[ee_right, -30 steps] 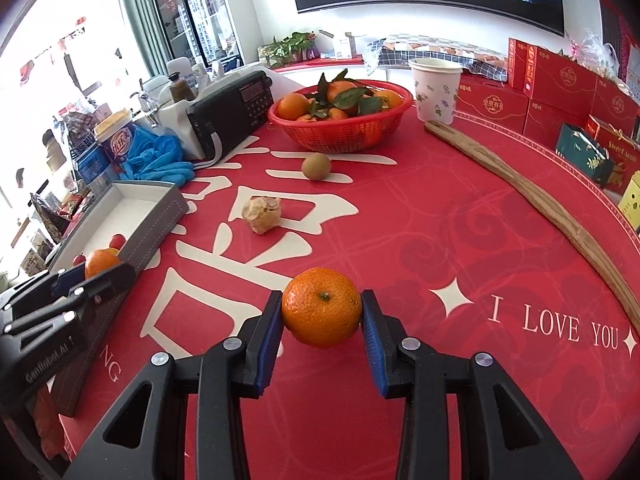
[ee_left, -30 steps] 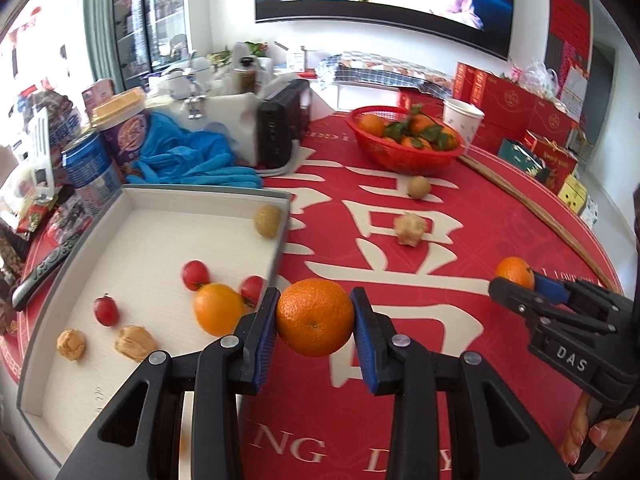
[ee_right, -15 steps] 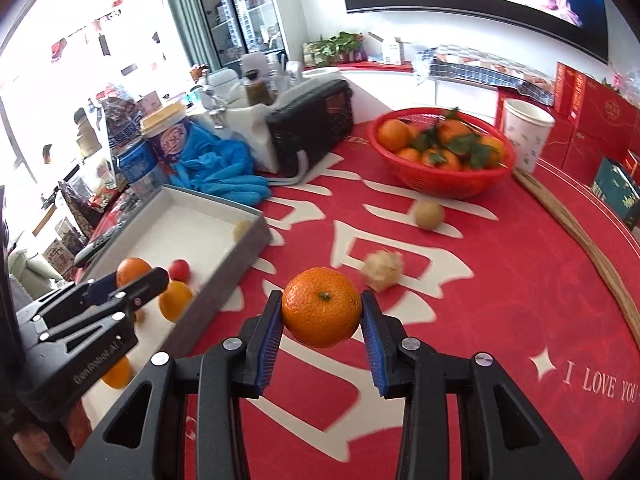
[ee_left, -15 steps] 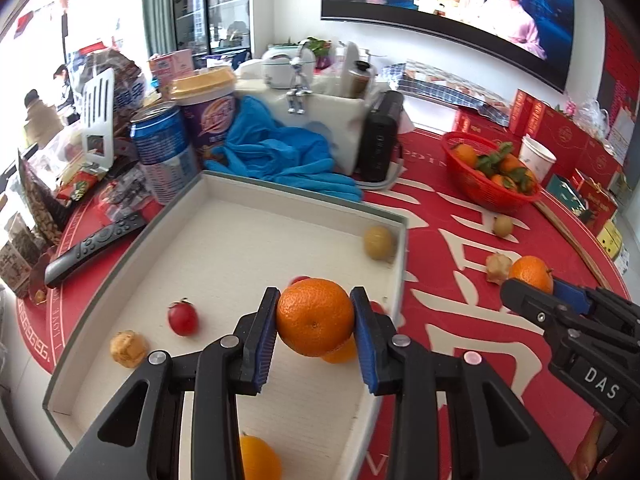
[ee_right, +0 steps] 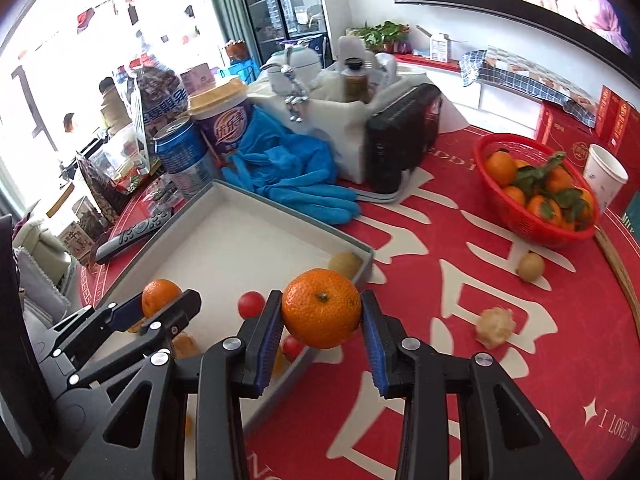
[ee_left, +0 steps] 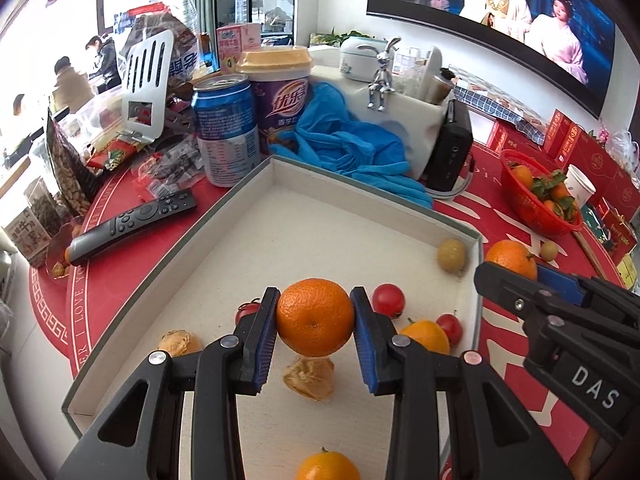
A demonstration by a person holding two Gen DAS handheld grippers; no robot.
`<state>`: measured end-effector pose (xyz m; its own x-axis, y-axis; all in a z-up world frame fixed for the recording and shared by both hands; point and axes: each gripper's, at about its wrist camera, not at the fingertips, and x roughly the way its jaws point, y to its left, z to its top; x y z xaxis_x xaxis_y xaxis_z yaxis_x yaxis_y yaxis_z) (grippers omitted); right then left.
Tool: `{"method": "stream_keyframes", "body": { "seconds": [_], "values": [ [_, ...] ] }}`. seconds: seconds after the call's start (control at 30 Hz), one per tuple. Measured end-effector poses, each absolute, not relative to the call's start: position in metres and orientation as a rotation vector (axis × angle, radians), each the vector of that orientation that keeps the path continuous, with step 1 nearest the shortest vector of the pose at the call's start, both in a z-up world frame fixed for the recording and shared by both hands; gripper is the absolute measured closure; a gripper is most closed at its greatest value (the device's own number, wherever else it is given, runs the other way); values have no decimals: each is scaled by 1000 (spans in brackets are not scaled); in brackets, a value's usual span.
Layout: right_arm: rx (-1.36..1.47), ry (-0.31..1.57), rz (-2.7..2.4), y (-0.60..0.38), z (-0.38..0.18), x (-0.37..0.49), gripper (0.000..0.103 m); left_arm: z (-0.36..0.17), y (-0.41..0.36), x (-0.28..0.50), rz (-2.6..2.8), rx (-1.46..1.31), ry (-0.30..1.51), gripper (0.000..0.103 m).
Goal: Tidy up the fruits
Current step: 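Carry both oranges over the white tray and open both tools to drop them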
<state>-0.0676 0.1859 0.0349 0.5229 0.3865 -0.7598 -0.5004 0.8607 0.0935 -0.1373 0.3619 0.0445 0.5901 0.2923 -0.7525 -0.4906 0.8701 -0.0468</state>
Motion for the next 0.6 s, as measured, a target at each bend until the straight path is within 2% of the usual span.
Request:
{"method": "stream_keyframes", "body": {
  "seconds": [0.43, 0.47, 0.5, 0.53, 0.57, 0.6],
  "values": [
    [-181, 911, 577, 227, 30, -60, 64, 34, 376, -141, 514, -289, 862, 63],
    [-190, 909, 581, 230, 30, -60, 64, 34, 376, -141, 514, -290, 863, 58],
    [-199, 917, 588, 233, 29, -59, 64, 34, 377, -141, 517, -288, 866, 46],
    [-202, 924, 590, 235, 28, -59, 57, 35, 376, -141, 523, -285, 866, 39],
    [-202, 934, 589, 236, 27, -58, 44, 36, 376, -142, 528, -285, 858, 28],
    [-195, 938, 585, 237, 27, -57, 37, 38, 375, -143, 529, -282, 843, 24]
  ]
}}
